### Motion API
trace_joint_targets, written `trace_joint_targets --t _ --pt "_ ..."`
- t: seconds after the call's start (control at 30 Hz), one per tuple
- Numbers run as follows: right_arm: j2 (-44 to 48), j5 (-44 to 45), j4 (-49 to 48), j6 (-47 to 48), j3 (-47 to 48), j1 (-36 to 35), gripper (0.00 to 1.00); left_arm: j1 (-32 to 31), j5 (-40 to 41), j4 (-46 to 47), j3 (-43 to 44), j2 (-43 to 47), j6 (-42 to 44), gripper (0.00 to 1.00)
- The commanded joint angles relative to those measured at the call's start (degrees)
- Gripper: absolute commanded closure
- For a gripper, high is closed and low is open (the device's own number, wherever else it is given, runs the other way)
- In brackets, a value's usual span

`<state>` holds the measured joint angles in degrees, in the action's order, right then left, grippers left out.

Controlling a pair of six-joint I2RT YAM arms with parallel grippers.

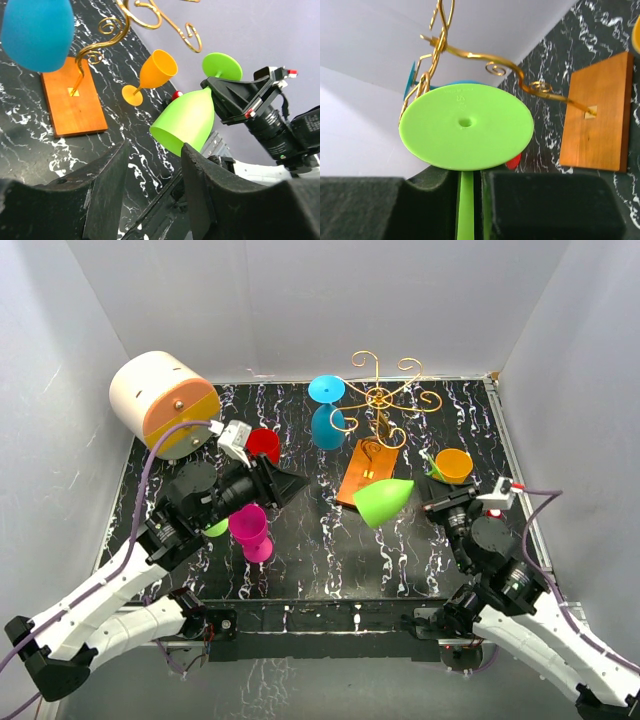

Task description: Place the wine glass upside down on the wine glass rack

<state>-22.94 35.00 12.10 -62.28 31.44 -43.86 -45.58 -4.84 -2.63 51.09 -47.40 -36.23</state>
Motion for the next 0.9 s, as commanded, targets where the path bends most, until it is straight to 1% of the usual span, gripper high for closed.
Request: trace_joint_targets --t 0.0,0.13,0.23,0.3,0.4,0.53,0.67,0.8,0.87 --pt "6.26 4.79 -4.05 7.46 -3.20 -0.01 1.00 -0.19 -3.92 2.58 3.93 -1.72 -0.47 0.55" --pt "8.98 -0.55 -9.55 22.12 -2.25 -0.06 1.00 -0.21 -5.86 2.85 5.51 -3.18 -1.09 0.54" --pt "8.42 -5.42 -8.34 30.05 1.72 -0.09 1.00 -0.20 -5.98 4.48 4.53 -3.44 -2.49 0.54" --pt "7.73 -8.53 -7.67 34.09 3.84 -0.08 1.00 -0.21 -5.19 7.65 1.48 -3.28 -5.47 0.54" --pt "6.74 -14.33 -8.76 38.83 5.33 -0.03 1.00 -0.21 -5.25 11.91 -1.41 -3.36 -9.39 0.54" --pt "4.23 -21.33 -10.56 44.56 7.22 -0.03 1.00 -0.20 -5.39 13.29 -0.55 -4.33 -11.73 0.53" --pt "0.13 -27.96 -12.13 49.84 9.11 -0.07 1.00 -0.20 -7.80 13.33 0.80 -5.14 -11.53 0.47" --pt "-3.30 -34.62 -15.68 51.46 9.47 -0.09 1.00 -0.21 -7.22 12.70 -0.34 -4.09 -12.34 0.43" --pt "-5.21 -37.13 -16.12 52.18 9.87 -0.04 1.00 -0.21 -7.20 13.26 -0.65 -3.50 -13.44 0.39"
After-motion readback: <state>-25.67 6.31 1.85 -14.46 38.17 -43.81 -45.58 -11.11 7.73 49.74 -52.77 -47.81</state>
